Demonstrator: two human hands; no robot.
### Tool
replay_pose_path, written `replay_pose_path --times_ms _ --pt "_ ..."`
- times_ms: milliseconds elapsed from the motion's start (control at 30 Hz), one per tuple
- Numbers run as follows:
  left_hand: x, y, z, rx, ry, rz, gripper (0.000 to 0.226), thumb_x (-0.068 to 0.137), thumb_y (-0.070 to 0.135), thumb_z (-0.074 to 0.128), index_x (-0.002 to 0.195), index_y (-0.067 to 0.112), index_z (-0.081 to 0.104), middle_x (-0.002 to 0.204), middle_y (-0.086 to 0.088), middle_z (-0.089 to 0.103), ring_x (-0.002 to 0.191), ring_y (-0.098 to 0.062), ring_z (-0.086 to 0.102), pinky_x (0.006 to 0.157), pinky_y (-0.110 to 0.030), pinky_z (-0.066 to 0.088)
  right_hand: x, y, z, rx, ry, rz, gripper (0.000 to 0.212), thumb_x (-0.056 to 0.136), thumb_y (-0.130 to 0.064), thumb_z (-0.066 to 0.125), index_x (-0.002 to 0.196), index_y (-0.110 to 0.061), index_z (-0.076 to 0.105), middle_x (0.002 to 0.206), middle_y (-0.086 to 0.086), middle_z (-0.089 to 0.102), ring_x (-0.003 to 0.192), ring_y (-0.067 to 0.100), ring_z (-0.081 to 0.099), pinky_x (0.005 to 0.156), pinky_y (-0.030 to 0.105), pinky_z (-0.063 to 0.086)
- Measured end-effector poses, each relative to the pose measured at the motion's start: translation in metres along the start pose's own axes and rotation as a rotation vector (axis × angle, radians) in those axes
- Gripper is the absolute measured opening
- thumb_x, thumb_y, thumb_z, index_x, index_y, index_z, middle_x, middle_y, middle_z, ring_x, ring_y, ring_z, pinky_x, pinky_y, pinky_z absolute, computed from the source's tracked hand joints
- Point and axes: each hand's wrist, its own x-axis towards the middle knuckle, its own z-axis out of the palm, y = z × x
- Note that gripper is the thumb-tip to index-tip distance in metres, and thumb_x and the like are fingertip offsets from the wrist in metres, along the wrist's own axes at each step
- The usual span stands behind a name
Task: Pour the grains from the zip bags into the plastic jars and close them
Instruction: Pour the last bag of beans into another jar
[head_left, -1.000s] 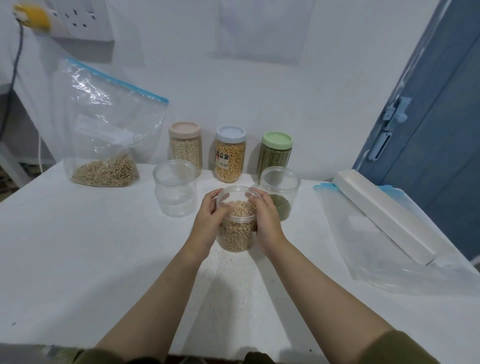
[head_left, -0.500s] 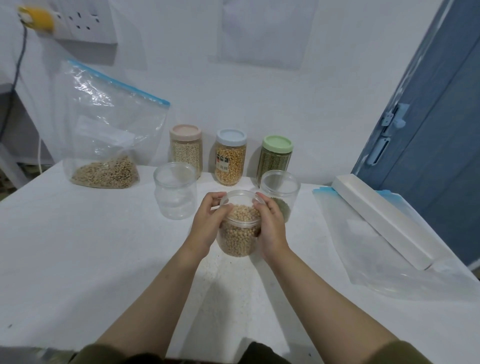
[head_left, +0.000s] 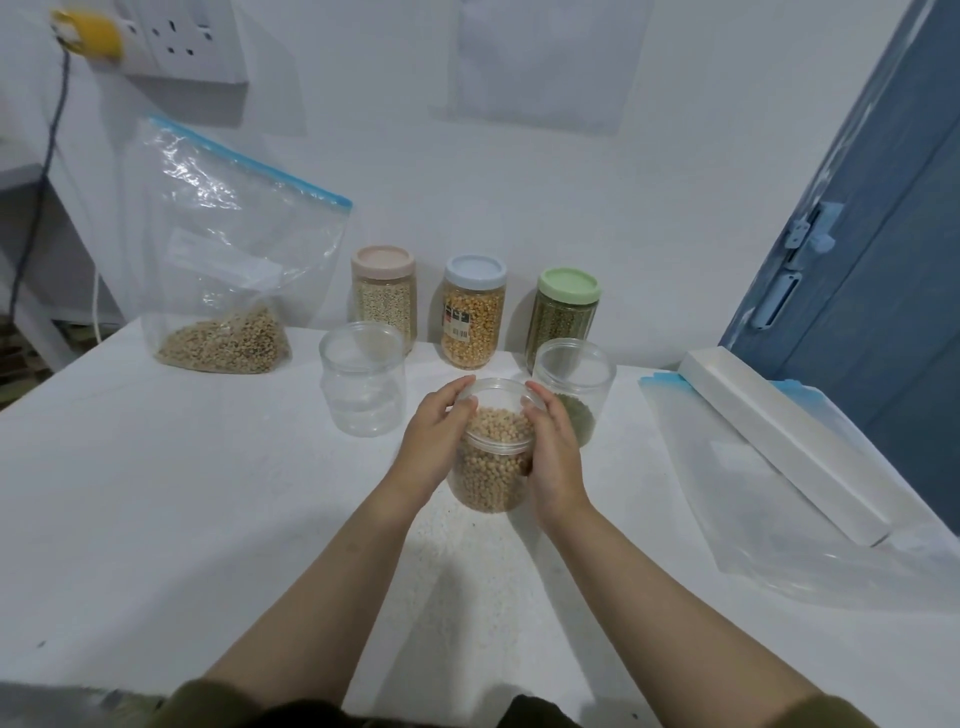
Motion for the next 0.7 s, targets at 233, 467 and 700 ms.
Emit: replay_pose_path --times_ms 233,467,700 --pt "-0.015 0.010 0.010 0.169 0.139 0.059 0.047 0.103 0.030 0.045 0.149 0.022 0.039 0.149 0.005 0.044 0.136 -0.013 0.041 0.116 -0.037 0.034 0.003 0.003 0.010 -0.079 0.004 -0.060 0.031 0.103 -0.027 0.047 0.133 -0.027 0.055 0.132 -0.002 0.059 0.123 0.016 0.055 0.107 0.044 0.046" --pt "0.017 0.016 0.005 0.195 0.189 0.032 0.048 0.105 0.020 0.043 0.152 0.015 0.034 0.154 -0.003 0.040 0.140 -0.016 0.037 0.101 -0.017 0.028 0.026 -0.015 0.027 -0.406 -0.080 -0.169 0.041 0.105 -0.022 0.041 0.145 -0.013 0.043 0.137 0.006 0.054 0.123 0.018 0.049 0.106 0.032 0.038" --pt "0.054 0.027 -0.001 0.338 0.188 0.033 0.047 0.105 0.016 0.042 0.150 0.009 0.036 0.153 -0.009 0.041 0.141 -0.023 0.037 0.110 -0.025 0.027 0.058 -0.037 0.050 -0.668 -0.132 -0.152 0.032 0.103 -0.014 0.041 0.132 -0.005 0.052 0.128 0.015 0.060 0.120 0.032 0.055 0.091 0.028 0.038"
